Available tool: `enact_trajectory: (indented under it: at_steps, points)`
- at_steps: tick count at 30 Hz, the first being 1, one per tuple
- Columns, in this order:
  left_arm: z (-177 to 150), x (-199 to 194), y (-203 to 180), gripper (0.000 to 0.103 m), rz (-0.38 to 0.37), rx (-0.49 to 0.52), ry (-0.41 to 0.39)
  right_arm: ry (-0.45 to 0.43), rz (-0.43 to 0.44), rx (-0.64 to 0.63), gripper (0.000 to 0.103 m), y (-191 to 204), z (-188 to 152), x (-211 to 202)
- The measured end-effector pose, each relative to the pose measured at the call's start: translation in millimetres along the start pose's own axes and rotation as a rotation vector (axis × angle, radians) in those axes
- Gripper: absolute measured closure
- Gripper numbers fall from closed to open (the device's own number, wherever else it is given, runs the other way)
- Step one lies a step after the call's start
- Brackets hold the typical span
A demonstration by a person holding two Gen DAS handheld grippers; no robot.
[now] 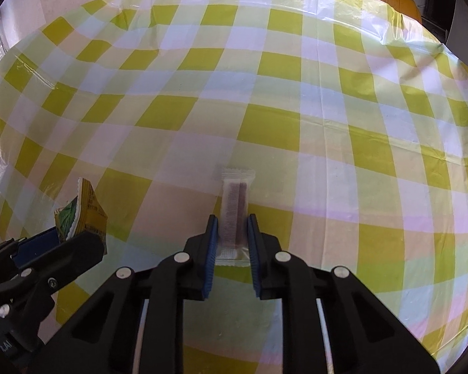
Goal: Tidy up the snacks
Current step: 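Carry the clear bar with the right tool while the left carries the green bag, open both over box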
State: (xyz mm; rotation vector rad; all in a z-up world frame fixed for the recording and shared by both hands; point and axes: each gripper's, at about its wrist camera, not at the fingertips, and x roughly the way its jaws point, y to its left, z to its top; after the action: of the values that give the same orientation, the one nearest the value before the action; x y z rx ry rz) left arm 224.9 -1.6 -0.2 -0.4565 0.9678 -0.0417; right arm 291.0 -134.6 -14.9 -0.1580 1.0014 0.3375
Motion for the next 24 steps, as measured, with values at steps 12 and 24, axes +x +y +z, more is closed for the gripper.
enact_trajectory:
  at_steps: [12, 24]
  points:
    - [-17, -8, -37, 0.065, -0.055, 0.086, 0.012, -0.035, -0.090, 0.069, 0.086, -35, -28, -51]
    - [-83, -27, -127, 0.065, -0.197, 0.272, 0.086, -0.048, -0.221, 0.216, 0.086, -106, -117, -133]
